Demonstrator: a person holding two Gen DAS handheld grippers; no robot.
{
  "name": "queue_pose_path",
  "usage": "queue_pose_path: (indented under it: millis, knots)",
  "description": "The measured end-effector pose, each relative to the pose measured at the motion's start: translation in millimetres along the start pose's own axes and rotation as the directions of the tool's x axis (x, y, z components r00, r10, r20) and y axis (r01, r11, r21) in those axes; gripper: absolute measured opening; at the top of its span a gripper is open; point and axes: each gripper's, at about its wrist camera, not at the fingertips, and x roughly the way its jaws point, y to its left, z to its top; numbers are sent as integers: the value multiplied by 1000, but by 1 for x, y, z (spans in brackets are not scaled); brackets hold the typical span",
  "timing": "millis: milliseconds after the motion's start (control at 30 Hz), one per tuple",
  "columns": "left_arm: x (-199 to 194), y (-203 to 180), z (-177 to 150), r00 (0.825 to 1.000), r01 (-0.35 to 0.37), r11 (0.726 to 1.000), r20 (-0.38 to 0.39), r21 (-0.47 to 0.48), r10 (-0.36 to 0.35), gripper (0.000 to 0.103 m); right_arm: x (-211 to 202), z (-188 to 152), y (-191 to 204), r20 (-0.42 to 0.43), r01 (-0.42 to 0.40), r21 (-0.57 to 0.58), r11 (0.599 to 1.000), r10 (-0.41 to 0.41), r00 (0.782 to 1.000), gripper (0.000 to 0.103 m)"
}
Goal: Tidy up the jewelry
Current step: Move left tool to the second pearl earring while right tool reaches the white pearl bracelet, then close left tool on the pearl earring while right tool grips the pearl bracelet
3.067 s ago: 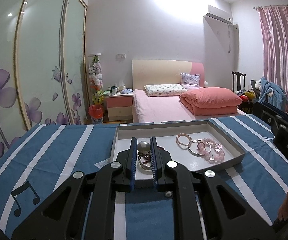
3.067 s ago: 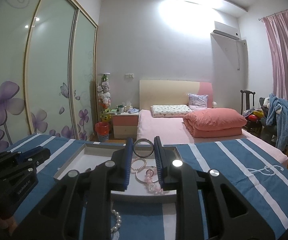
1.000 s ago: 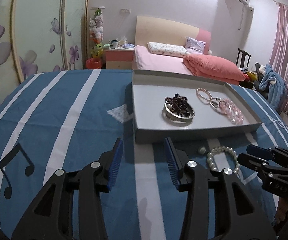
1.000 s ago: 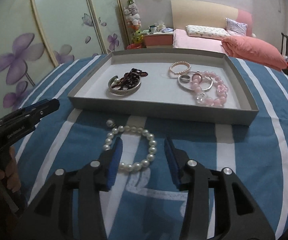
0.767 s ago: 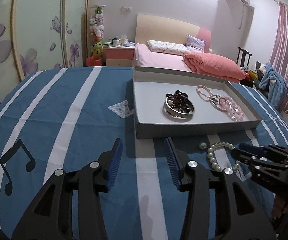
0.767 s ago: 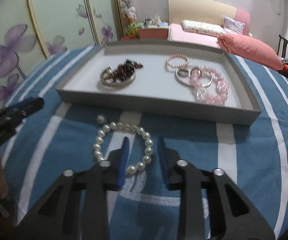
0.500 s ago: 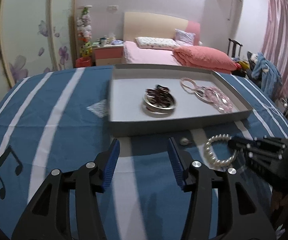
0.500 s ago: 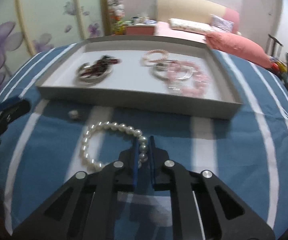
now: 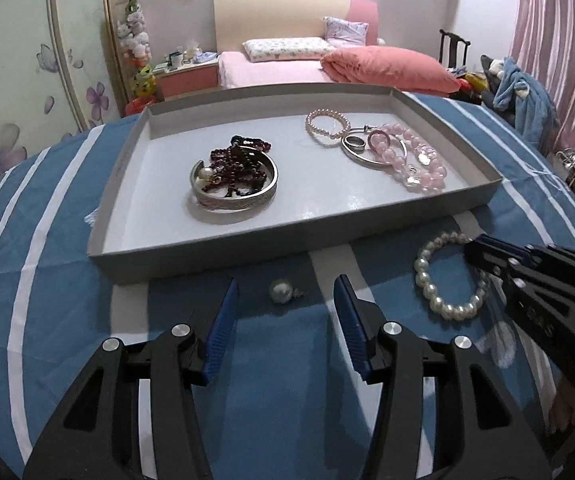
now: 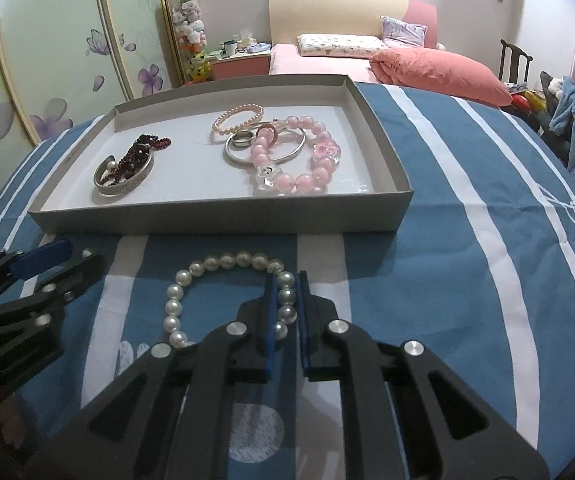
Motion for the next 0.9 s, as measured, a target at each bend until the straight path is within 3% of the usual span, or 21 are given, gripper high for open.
queue_pose_path:
  millis: [100, 167, 200, 400, 900]
  knots:
    - [8, -4, 3, 999, -29, 1000, -20, 9, 29, 37, -1, 0, 2, 0, -3, 2, 1000, 3, 1000, 11]
    - [8, -1, 4, 999, -43, 999, -16, 0, 43, 19, 0, 0, 1, 0, -3, 1, 1000, 3, 1000, 11]
    - [8, 1, 5, 999, -45, 999, -16, -4, 45, 17, -1, 0, 2, 0, -2, 0, 1000, 2, 1000, 11]
    - [-5, 26, -10, 995, -98, 995, -26, -25, 98, 17, -2, -2, 11, -2, -18, -38, 999, 18, 1000, 11]
    - [-15, 47, -20, 995, -95, 994, -22, -61, 93, 18, -2, -3, 23, -5, -22, -77, 997, 21, 1000, 11]
